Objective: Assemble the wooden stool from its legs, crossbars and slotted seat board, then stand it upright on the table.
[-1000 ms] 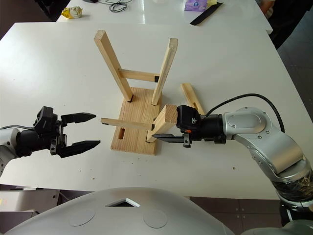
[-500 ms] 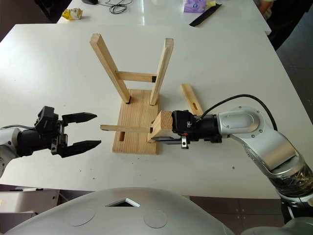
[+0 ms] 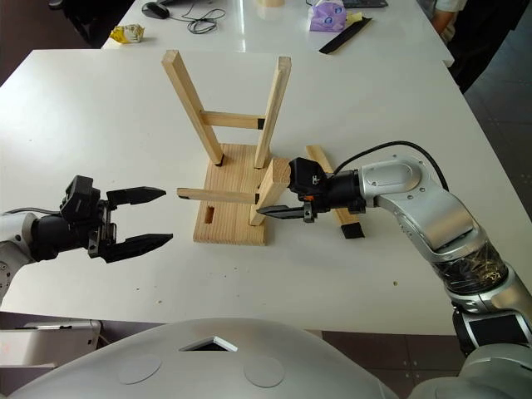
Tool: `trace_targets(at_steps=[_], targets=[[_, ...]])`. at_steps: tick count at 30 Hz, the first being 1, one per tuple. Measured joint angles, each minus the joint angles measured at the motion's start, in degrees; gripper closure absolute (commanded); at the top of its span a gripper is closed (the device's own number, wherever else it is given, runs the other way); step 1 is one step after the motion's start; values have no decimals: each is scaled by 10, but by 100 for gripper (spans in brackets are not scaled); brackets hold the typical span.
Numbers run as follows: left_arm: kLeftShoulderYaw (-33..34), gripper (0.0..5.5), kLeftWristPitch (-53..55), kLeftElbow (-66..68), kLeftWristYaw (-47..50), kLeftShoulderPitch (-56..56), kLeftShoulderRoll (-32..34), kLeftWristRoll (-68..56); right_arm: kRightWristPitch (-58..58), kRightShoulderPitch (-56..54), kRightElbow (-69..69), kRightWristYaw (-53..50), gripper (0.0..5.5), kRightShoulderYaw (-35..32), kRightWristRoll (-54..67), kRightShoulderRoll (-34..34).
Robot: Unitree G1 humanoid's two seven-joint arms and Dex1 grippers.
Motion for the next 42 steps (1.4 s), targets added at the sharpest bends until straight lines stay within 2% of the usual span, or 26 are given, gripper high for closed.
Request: trace_targets(at_steps=[13,14,16,18,20,24,30,31,34,39,42], targets=[[-7,37,5,1,10,-14,-7,0,-43,0,7,6,348,10,-22,2],[-8,37,5,1,11,-16,-7,0,-47,1,7,6,311,11,-24,2],[-8,37,5,2,11,-19,-8,0,-54,1,11,-6,283,19,-54,3],[-9,37,5,6,12,-22,-8,0,-31,32,55,-29,251,56,-122,5],[-9,37,5,10,13,-23,-10,0,-21,43,70,-40,223,56,-140,12],[-8,37,3,17,13,-26,-10,1,-9,40,72,-53,217,10,-142,18],[36,37,-10,21,28,-10,-19,0,25,112,28,-75,217,-117,-143,-47],[45,37,-12,22,30,-4,-19,0,39,125,18,-85,199,-130,-144,-51],[87,37,-19,23,37,16,-22,0,130,177,-40,-150,152,-183,-144,-46],[144,37,-22,26,41,41,-22,-1,327,220,-140,-234,148,-247,-112,4],[157,37,-21,24,53,51,-29,-2,412,226,-167,-258,148,-261,-89,37]])
